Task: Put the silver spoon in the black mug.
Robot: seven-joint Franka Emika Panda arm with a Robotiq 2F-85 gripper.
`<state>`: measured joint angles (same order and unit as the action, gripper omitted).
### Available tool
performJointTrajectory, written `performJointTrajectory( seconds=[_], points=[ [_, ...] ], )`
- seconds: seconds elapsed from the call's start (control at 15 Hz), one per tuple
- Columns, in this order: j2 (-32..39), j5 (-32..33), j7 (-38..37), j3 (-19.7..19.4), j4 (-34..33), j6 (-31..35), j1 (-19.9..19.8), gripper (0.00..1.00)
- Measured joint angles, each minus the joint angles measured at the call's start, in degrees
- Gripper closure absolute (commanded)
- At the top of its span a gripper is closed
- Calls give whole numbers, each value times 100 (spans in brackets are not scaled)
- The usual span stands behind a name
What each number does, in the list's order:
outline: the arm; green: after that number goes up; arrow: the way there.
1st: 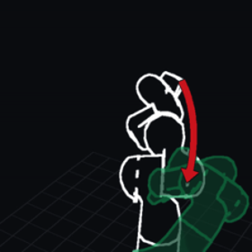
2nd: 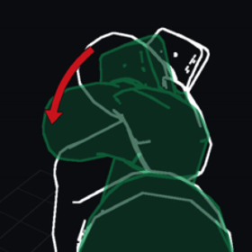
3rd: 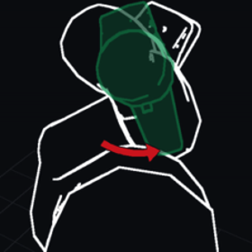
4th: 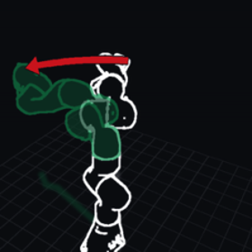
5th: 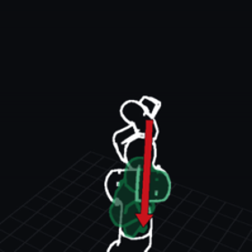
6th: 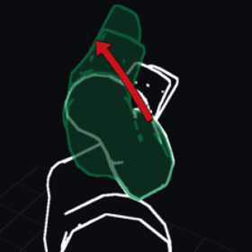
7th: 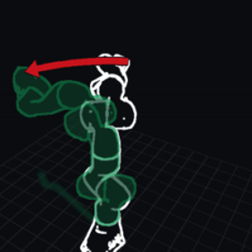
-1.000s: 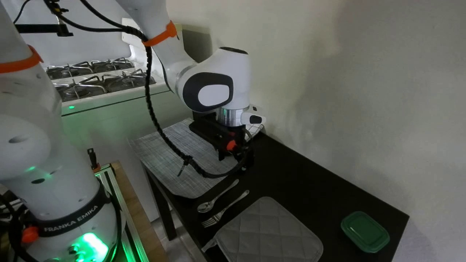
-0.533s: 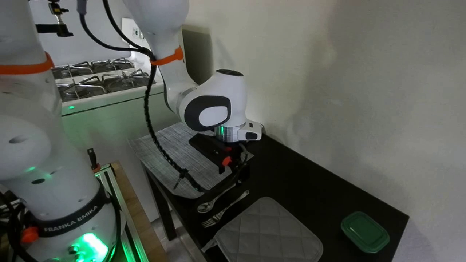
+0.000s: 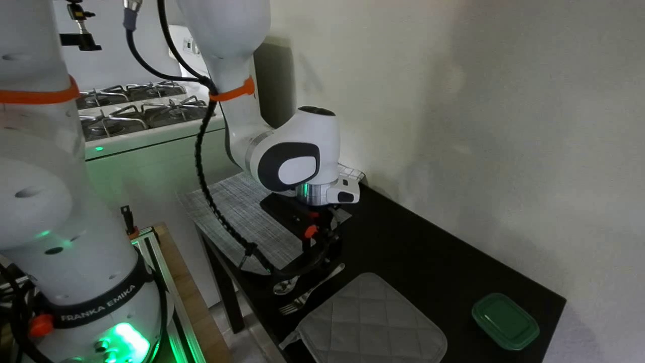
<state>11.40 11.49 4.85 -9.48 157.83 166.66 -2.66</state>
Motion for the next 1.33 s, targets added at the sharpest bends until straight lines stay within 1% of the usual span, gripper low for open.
performJointTrajectory(
  seconds=[0.07, 0.2, 0.27, 0.33, 0.4, 0.6, 1.33],
  points=[
    [18, 50, -37, -29, -9, 0, 13, 66],
    [38, 144, -111, -90, -22, 0, 49, 80],
    [42, 188, -144, -114, -26, 0, 59, 88],
    [44, 230, -166, -136, -30, 0, 69, 95],
    [43, 267, -193, -152, -35, 1, 84, 100],
    [46, 366, -284, -205, -43, 1, 143, 97],
    [35, 423, -375, -263, -71, 1, 199, 97]
  ],
)
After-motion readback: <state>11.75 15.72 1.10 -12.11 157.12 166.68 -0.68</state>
